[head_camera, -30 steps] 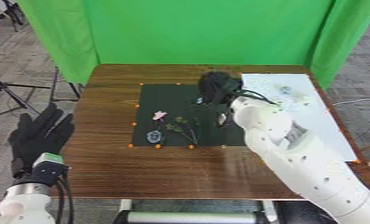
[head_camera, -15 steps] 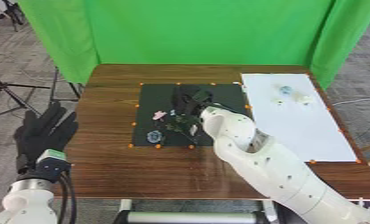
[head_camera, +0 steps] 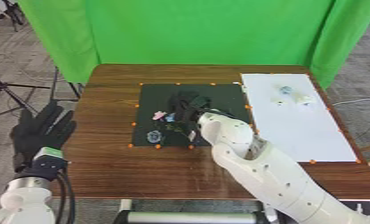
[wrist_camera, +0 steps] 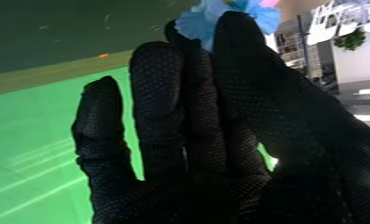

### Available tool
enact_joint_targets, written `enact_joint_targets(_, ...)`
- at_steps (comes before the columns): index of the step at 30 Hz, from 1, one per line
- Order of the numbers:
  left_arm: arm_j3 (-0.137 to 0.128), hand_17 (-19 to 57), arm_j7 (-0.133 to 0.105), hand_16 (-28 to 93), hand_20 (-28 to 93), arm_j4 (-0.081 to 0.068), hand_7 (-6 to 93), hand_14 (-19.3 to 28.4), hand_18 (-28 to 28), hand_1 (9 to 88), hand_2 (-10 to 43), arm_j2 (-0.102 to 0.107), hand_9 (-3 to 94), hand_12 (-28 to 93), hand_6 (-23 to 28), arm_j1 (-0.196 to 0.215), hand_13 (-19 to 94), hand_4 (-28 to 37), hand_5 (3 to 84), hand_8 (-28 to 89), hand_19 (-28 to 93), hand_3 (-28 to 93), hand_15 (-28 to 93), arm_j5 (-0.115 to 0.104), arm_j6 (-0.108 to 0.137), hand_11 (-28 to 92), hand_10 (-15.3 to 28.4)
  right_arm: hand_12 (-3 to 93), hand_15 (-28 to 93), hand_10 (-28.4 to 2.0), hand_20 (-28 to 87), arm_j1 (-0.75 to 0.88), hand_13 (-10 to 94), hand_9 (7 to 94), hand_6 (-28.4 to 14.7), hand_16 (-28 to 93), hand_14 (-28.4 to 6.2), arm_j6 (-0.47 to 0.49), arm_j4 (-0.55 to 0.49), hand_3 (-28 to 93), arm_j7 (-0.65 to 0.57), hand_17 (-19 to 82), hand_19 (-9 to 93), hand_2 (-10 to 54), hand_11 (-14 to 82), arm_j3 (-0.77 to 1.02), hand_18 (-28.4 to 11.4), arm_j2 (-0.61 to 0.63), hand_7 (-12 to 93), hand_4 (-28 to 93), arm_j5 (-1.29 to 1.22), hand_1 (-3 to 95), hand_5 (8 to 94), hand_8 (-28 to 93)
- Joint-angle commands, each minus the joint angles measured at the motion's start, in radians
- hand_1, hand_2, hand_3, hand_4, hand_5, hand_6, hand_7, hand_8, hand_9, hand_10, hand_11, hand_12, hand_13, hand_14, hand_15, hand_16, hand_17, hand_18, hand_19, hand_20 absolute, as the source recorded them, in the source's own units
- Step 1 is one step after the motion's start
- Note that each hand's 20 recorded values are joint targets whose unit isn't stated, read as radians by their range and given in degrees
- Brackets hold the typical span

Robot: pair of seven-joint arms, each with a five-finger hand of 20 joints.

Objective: Arrange flowers

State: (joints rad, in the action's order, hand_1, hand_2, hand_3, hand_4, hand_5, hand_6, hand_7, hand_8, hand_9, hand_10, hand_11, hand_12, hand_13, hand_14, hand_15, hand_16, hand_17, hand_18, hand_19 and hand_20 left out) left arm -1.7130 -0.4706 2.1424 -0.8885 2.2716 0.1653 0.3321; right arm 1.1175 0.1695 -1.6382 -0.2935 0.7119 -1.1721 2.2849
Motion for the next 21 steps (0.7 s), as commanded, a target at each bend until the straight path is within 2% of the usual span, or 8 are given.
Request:
enact_joint_targets(1,0.007,-6.2,-0.004,-9,10,-0.004,14.6,14.7,13.8,28.3,12.3,0.002,28.4,9,6.9,-0.004,23,-28.3,39.2,-10,36,70,44,-0.009,-0.009,29,12.6,19.5,57,-11.2,40,0.006,60,61.9,2.2,45,-7.8,0.033,-0.033,73,-0.038,30,79,-9.5,19.6,0.015,-20.6,-0.004,26,-28,-0.024,55.1,59.8,-17)
enact_joint_targets(6,0.0,-6.2,-0.004,-9,10,-0.002,15.0,14.6,13.8,28.4,12.2,-0.009,28.0,10,6.4,0.007,23,-28.3,38.4,-10,36,70,44,-0.004,-0.012,29,12.4,18.0,59,-12.6,40,0.01,58,58.1,0.9,42,-9.0,0.07,-0.047,75,-0.038,30,79,-9.5,18.7,0.032,-20.9,0.0,25,-28,-0.031,52.0,56.5,-17)
enact_joint_targets(7,-0.001,-6.2,0.01,-9,10,-0.002,15.1,14.6,13.8,28.3,12.1,-0.014,28.0,10,6.4,0.002,23,-28.3,38.4,-10,36,70,44,0.002,-0.012,29,12.3,17.6,59,-12.8,40,0.017,58,57.1,0.6,42,-9.2,0.08,-0.053,75,-0.043,30,78,-9.5,17.9,0.042,-20.8,0.002,25,-28,-0.035,51.1,56.2,-17)
enact_joint_targets(10,-0.004,-6.2,0.001,-9,10,0.001,15.1,14.5,13.8,28.2,12.0,-0.015,27.8,9,6.3,0.009,22,-28.3,38.1,-10,36,70,44,-0.001,-0.013,29,12.3,16.9,60,-13.7,39,0.035,57,54.1,0.1,38,-9.9,0.096,-0.08,77,-0.038,30,78,-9.5,16.4,0.083,-20.8,0.012,24,-28,-0.048,48.5,54.1,-16)
enact_joint_targets(15,-0.012,-6.1,-0.015,-9,10,0.008,15.0,14.5,13.7,28.3,12.0,-0.015,27.7,10,6.4,0.027,22,-28.3,38.0,-10,35,70,44,0.002,-0.02,29,12.4,16.6,64,-15.0,39,0.094,55,48.8,-1.4,28,-12.2,-0.001,-0.143,81,-0.085,29,79,-9.5,14.9,0.202,-21.6,0.107,22,-28,-0.028,41.7,48.8,-15)
enact_joint_targets(18,-0.023,-6.2,-0.049,-9,10,0.009,15.0,14.6,13.7,28.3,12.0,-0.015,27.8,10,6.6,0.042,22,-28.3,38.2,-10,35,70,44,0.02,-0.008,28,12.5,16.5,64,-15.0,39,0.121,54,48.9,-1.8,26,-13.5,-0.031,-0.099,79,-0.177,29,79,-9.5,14.6,0.292,-22.1,0.155,21,-28,-0.017,38.4,48.2,-15)
enact_joint_targets(19,-0.028,-6.2,-0.065,-9,10,0.013,15.0,14.6,13.7,28.3,12.0,-0.011,27.8,10,6.6,0.056,22,-28.3,38.3,-10,35,70,44,0.009,-0.016,29,12.5,16.4,64,-14.7,39,0.122,54,49.7,-1.9,26,-13.7,-0.019,-0.084,79,-0.208,29,78,-9.5,14.5,0.323,-22.2,0.172,20,-28,-0.054,37.8,48.4,-15)
enact_joint_targets(21,-0.032,-6.1,-0.055,-9,10,0.012,15.0,14.6,13.7,28.2,12.0,-0.009,28.2,10,6.6,0.059,23,-28.3,38.5,-10,35,70,44,0.015,-0.038,28,12.6,16.1,60,-14.8,38,0.153,53,49.3,-2.6,24,-13.9,-0.039,-0.075,79,-0.246,28,78,-9.5,14.0,0.391,-22.5,0.226,19,-28,-0.143,37.3,48.1,-14)
